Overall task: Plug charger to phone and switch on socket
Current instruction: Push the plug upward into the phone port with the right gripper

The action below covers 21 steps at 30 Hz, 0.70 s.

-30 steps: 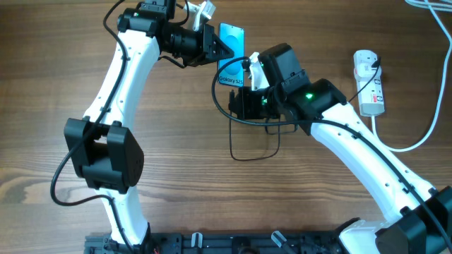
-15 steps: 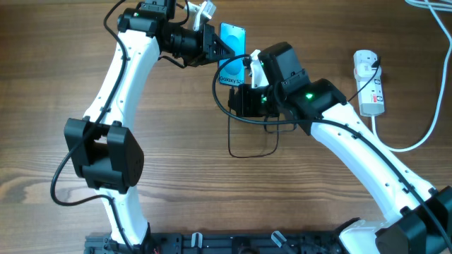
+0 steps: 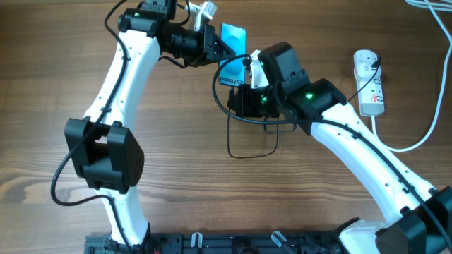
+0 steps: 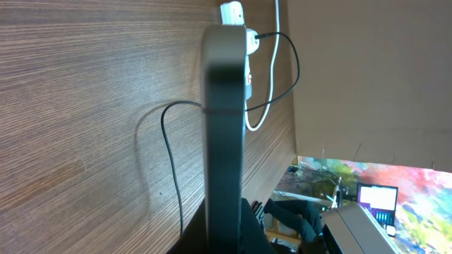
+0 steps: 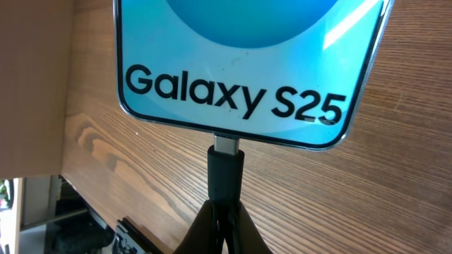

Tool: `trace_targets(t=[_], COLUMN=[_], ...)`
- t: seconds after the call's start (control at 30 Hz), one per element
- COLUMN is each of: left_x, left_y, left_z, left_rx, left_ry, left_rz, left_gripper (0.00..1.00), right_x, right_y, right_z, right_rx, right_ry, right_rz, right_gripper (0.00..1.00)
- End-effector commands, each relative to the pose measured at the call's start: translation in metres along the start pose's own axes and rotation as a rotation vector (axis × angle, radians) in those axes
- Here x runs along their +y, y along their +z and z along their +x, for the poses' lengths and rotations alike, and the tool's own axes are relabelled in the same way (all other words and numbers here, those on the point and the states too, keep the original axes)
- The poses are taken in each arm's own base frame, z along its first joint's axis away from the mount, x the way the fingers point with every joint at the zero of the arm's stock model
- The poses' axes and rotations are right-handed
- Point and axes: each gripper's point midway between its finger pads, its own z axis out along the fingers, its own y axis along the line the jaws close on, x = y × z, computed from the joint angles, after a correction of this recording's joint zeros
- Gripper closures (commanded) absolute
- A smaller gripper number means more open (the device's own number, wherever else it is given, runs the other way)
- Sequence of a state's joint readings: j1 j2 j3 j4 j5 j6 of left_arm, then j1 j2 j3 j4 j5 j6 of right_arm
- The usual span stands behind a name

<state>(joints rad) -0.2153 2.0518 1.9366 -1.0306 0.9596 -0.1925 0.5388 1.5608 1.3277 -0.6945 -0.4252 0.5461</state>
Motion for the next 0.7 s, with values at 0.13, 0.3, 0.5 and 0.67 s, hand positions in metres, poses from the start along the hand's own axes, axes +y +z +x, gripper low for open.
trace_targets(t=[0.13, 0.3, 0.5, 0.67], left_x=[-0.009, -0.010, -0.014, -0.001], left_y=[0.003, 0.002, 0.002, 0.002], left_z=[0.001, 0.001, 0.003, -0.001], left_rx=[0.013, 0.014, 0.022, 0.001], left_ry=[0.016, 0.016, 0.037, 0.035], left_rz=[0.047, 0.052, 0.076, 0.000], left_gripper=[0.96, 0.96, 0.96, 0.96], right_x=[0.010, 0.010, 0.010, 0.010], right_y=[-0.008, -0.008, -0.008, -0.008], right_z=[-0.003, -0.003, -0.003, -0.002], right_rx=[-0.010, -0.009, -0.013, -0.006], right_ry=[-0.005, -0.004, -0.005, -0.003], right_rz=[-0.030, -0.030, -0.028, -0.029], right_gripper=[0.95, 0.96, 0.96, 0.96])
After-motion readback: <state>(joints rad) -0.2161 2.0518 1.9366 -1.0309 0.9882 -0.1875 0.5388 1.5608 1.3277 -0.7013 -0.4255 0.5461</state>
